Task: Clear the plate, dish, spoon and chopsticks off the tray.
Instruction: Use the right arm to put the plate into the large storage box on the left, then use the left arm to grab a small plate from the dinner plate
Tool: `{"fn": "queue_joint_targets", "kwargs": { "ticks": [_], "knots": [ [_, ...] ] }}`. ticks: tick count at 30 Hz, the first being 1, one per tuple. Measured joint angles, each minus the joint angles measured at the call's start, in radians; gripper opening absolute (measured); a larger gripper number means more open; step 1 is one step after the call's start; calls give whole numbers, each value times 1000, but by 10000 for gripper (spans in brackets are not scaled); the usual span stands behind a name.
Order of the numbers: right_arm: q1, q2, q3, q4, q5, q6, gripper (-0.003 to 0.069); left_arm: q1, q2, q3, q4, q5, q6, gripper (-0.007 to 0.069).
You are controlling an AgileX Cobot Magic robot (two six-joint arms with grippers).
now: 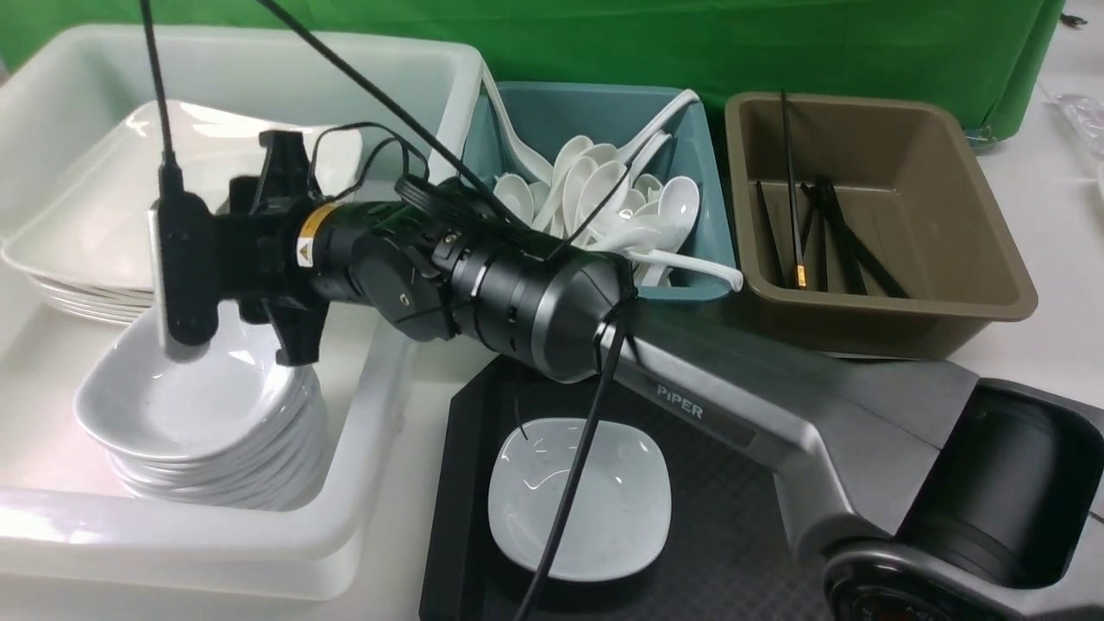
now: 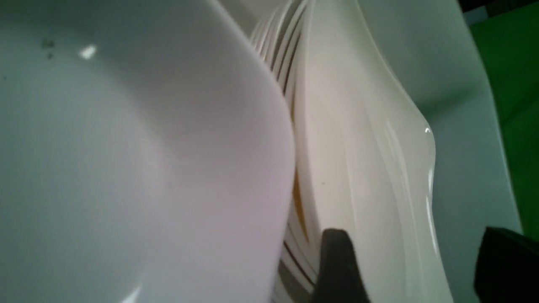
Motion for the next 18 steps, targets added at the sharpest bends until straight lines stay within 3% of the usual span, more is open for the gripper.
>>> {"fn": "queue_joint_targets", "kwargs": {
  "ticks": [3, 12, 14, 17, 18],
  "knots": [
    [-2, -23, 0, 0, 32, 43, 487, 0, 0, 0, 0, 0, 6, 17],
    [-2, -337, -1, -17, 521, 370, 481, 0, 28, 0, 0, -2, 30, 17],
    [-3, -446, -4, -61, 690, 502, 399, 0, 71, 0, -3, -5, 55, 17],
    [-6, -531, -4, -116, 834, 599, 259, 0, 130, 0, -25, -18, 82, 17],
    [-7, -568, -4, -138, 901, 636, 181, 0, 178, 0, -45, -35, 102, 17]
  ]
}}
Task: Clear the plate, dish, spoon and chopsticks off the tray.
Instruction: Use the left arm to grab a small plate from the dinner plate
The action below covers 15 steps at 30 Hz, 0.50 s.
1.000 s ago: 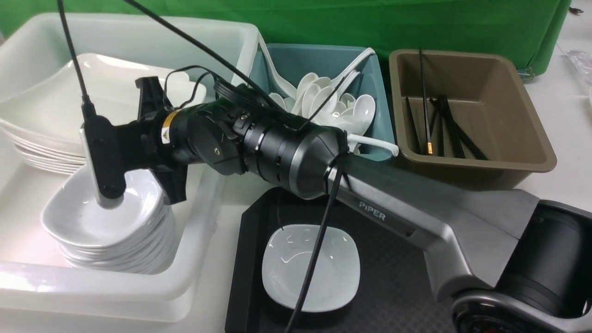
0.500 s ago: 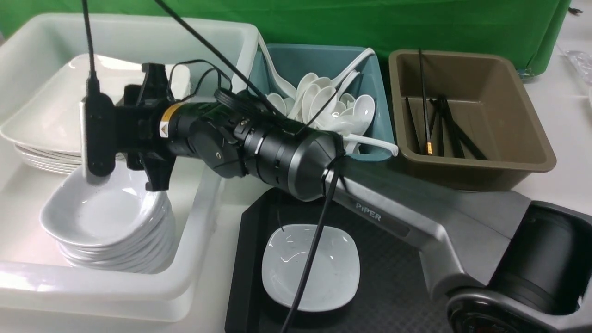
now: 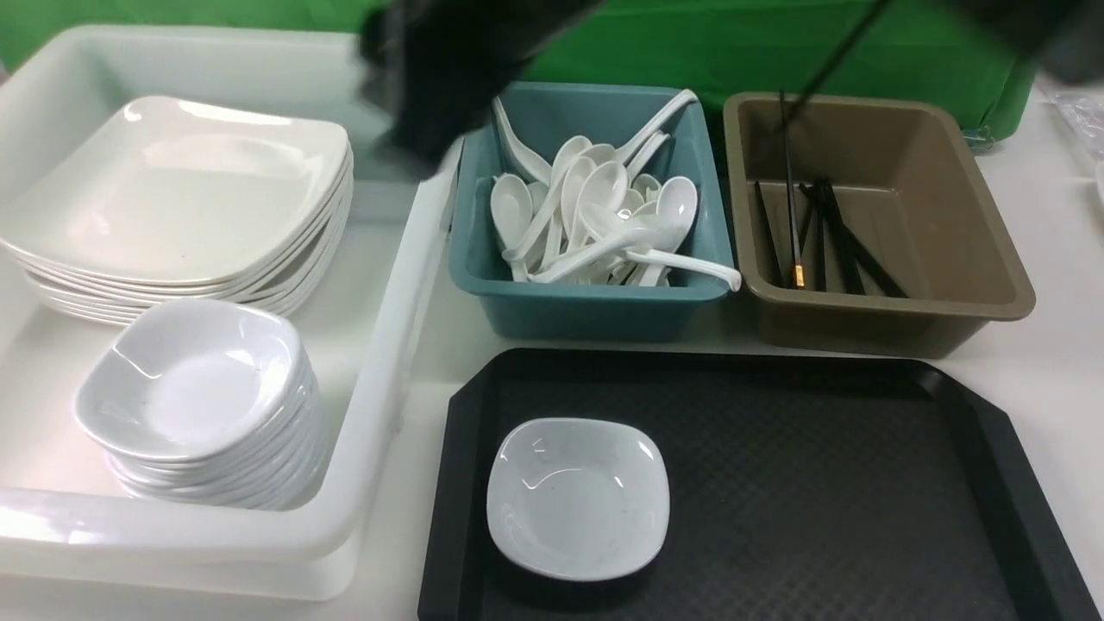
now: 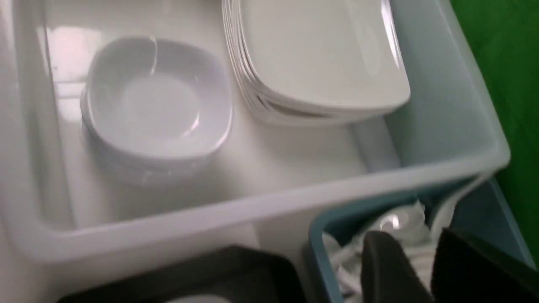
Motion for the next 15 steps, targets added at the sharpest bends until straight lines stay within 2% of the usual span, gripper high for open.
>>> {"fn": "queue_joint_targets", "kwargs": {
  "ticks": [2, 4, 6, 11, 12, 14, 15],
  "knots": [
    [-5, -36, 1, -31, 104, 53, 83, 0, 87, 0, -42, -42, 55, 17],
    [-6, -73, 22, -88, 105, 143, 37, 0, 176, 0, -86, -92, 116, 17],
    [-6, -147, 93, -152, 105, 245, 22, 0, 282, 0, -144, -141, 176, 17],
    [-6, -334, 333, -204, 105, 363, 22, -8, 496, 0, -288, -212, 299, 17],
    [-6, -443, 470, -211, 105, 421, 22, -41, 605, 0, -321, -258, 349, 17],
    [-6, -577, 644, -216, 105, 479, 22, -110, 718, -1, -321, -313, 374, 17],
    [-6, -588, 644, -216, 105, 486, 22, -117, 728, -2, -317, -323, 375, 17]
  ]
}}
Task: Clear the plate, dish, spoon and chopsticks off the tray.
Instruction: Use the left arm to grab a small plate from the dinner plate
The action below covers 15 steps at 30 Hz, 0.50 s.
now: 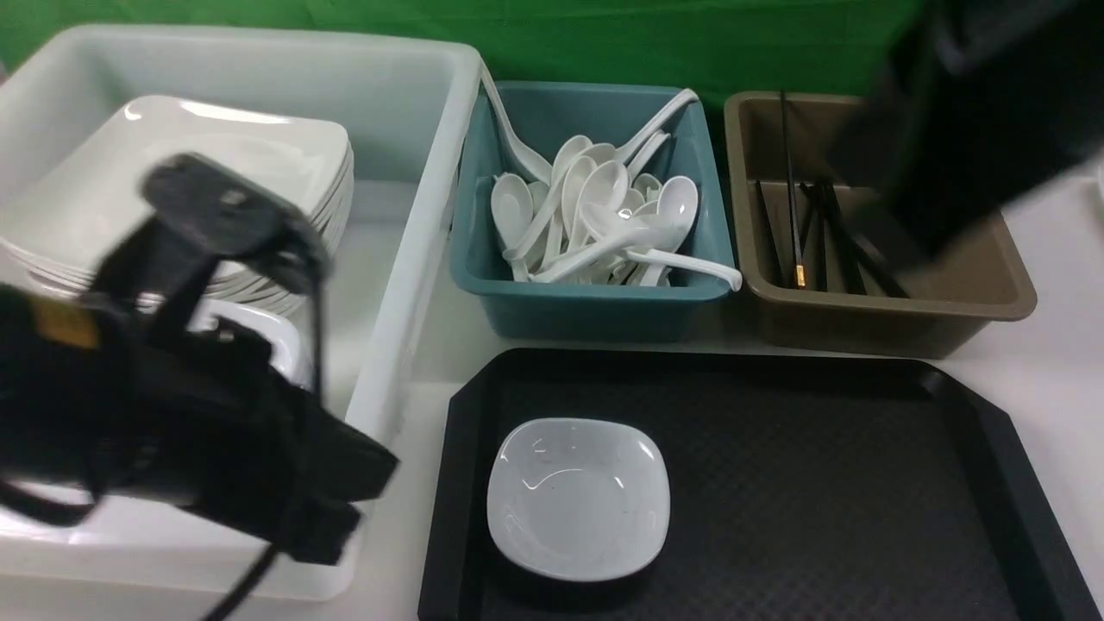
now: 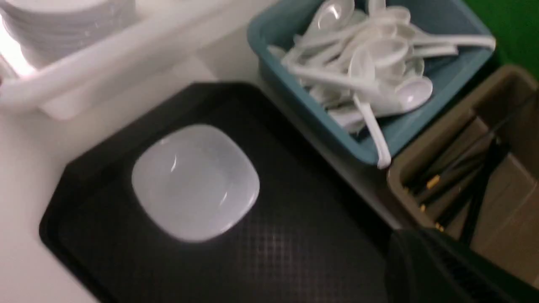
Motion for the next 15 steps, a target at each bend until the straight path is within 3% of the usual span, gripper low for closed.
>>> {"fn": "queue_joint_targets", "kwargs": {
  "ticks": [1, 9, 14, 15],
  "knots": [
    [0, -87, 125, -1, -3, 30, 22, -80, 91, -13, 20, -31, -8, 17],
    [-1, -406, 537, -1, -28, 144, 28, -364, 422, -181, 177, -97, -204, 41],
    [-1, -562, 665, -1, -40, 161, 34, -439, 633, -317, 280, -103, -261, 186],
    [-1, -596, 679, -1, -40, 167, 34, -439, 671, -341, 297, -104, -268, 244]
  ]
}}
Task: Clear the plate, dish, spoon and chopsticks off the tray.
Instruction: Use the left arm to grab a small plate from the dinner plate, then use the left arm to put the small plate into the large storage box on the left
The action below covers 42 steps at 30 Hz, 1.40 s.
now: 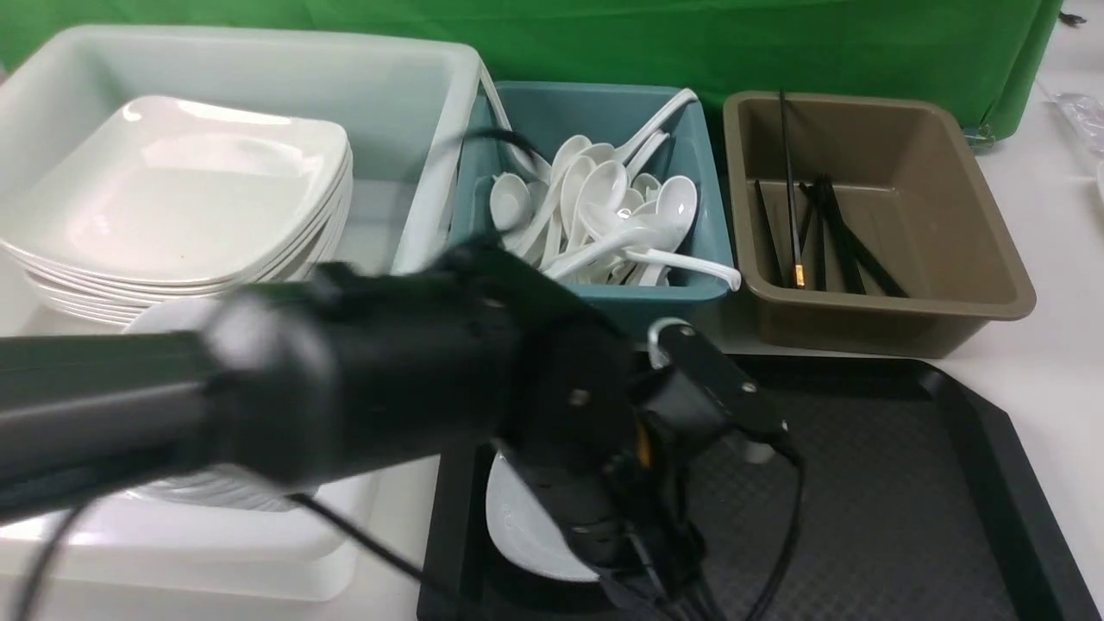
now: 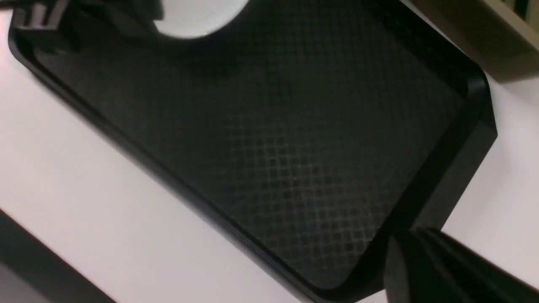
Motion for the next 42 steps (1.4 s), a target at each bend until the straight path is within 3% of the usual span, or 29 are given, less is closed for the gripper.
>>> {"fn": "queue_joint_targets", "kwargs": {
  "ticks": [5, 6, 11, 14, 16, 18, 21, 26, 30, 35, 38, 42],
  "knots": [
    [0, -67, 18, 0, 3, 2, 35, 0, 99, -34, 113, -19, -66, 401],
    [0, -91, 20, 0, 4, 3, 35, 0, 130, -35, 206, -40, -136, 444],
    [0, -112, 21, 0, 5, 4, 35, 0, 180, -35, 308, -73, -219, 469],
    [0, -114, 21, 0, 5, 4, 35, -1, 193, -39, 319, -95, -234, 417],
    [0, -114, 22, 0, 5, 4, 35, -1, 194, -44, 303, -100, -235, 270],
    [0, -114, 22, 0, 5, 4, 35, -2, 186, -45, 305, -91, -236, 206],
    [0, -114, 22, 0, 5, 4, 35, -4, 161, -47, 297, -72, -227, 168],
    [0, -114, 22, 0, -4, 30, 35, -94, -25, -44, 247, 5, -202, 27],
    [0, -114, 22, 0, -69, 51, 40, -178, -245, -44, 298, 39, -208, 19],
    [0, -114, 23, 6, -185, 54, 45, -176, -442, -39, 422, 197, -240, 19],
    [0, -102, 23, 31, -301, 55, 52, -118, -572, 41, 543, 340, -247, 19],
    [0, -70, 23, 43, -361, 56, 53, 4, -662, 168, 610, 360, -227, 19]
  ]
}}
